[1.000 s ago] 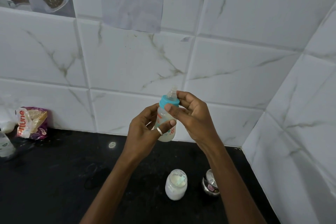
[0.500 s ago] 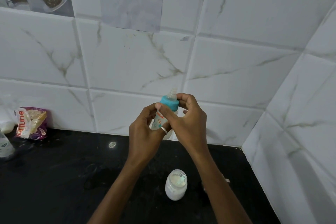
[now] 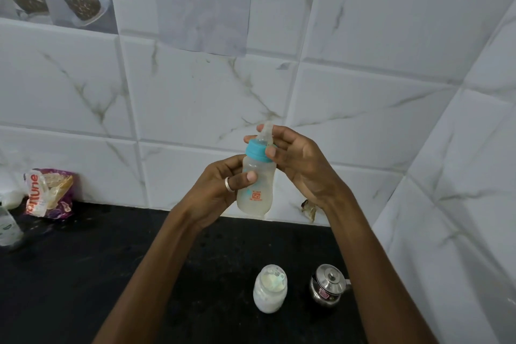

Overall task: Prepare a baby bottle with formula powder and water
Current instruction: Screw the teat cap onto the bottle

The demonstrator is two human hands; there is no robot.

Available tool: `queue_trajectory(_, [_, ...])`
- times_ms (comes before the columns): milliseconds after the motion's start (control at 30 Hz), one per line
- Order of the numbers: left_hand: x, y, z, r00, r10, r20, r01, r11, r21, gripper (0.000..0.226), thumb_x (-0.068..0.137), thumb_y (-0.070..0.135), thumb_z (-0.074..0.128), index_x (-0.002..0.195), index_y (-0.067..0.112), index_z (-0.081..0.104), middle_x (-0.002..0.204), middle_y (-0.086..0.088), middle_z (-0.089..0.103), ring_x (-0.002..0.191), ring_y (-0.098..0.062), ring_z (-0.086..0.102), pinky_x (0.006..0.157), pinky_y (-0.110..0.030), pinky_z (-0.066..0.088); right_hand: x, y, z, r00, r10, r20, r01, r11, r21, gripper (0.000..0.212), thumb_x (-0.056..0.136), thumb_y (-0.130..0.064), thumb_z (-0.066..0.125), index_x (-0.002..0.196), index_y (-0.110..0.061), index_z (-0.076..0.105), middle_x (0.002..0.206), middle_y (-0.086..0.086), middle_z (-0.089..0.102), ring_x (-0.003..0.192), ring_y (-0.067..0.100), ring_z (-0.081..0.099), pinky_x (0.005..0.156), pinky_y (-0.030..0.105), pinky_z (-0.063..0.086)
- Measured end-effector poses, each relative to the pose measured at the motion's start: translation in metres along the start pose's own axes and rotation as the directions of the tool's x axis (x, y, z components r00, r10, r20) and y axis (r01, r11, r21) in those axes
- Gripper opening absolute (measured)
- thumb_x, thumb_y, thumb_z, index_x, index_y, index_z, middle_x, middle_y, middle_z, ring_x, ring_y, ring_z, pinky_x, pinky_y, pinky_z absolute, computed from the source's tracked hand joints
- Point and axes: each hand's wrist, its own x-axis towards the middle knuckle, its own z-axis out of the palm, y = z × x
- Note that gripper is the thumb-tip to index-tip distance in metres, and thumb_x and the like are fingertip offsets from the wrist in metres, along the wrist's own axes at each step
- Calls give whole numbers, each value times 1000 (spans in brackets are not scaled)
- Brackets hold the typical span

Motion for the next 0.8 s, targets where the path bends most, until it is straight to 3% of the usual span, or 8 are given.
queue_trajectory(167, [4,5,0,1000,-2,31,2,1000,-8,78,63,57,89,122,11,66,109,-2,73,99,-18,70,86,-31,56,4,-5,1,1000,-20,-9,20,999,-51,37,93,-16,66,129,-9,64,131,14,70,124,31,65,112,50,48])
queue_trajectory(267, [3,6,-2,1000,-4,25,4,1000,-2,75,62,56,90,120,13,69,109,-2,74,98,-18,71,86,-31,56,5,-10,-2,1000,-20,-12,19,996,-92,32,93,-13,70,125,-12,68,129,12,71,122,30,67,108,42,52])
queue_trajectory(367, [1,8,-3,1000,4,12,-5,1000,14,58,69,46,88,117,17,72,110,-3,75,99,-19,72,85,-30,57,4,-13,-2,999,-28,-22,26,993,-113,29,92,-11,70,121,-14,70,126,5,74,119,25,69,102,34,55])
queue_trajectory(467, [-1,8,-3,999,9,-32,-8,999,43,43,75,33,79,116,18,75,116,-8,75,105,-25,71,93,-38,58,4,-14,1,997,-44,-57,37,993,-114,30,88,-15,73,118,-16,71,121,0,76,115,22,71,99,33,56])
queue_trajectory(567, [-1,9,0,994,33,-106,-18,991,131,45,79,32,83,120,15,72,116,-9,75,108,-28,71,97,-42,57,4,-12,3,992,-54,-115,41,992,-118,30,90,-10,74,119,-11,72,118,3,77,110,22,73,98,35,57])
queue_trajectory(700, [-3,11,16,967,111,-227,-46,960,275,44,77,37,78,118,23,72,107,7,78,100,-12,73,85,-25,55,4,-7,10,973,-57,-224,21,987,-159,36,89,-15,77,124,-8,70,116,3,77,105,17,75,93,31,60])
queue_trajectory(800, [-3,4,25,921,224,-318,-74,903,423,48,82,41,80,126,26,69,112,10,76,103,-9,72,89,-28,57,4,-3,18,943,-66,-326,6,983,-181,39,88,-22,79,124,-11,70,119,0,76,106,15,74,94,31,60])
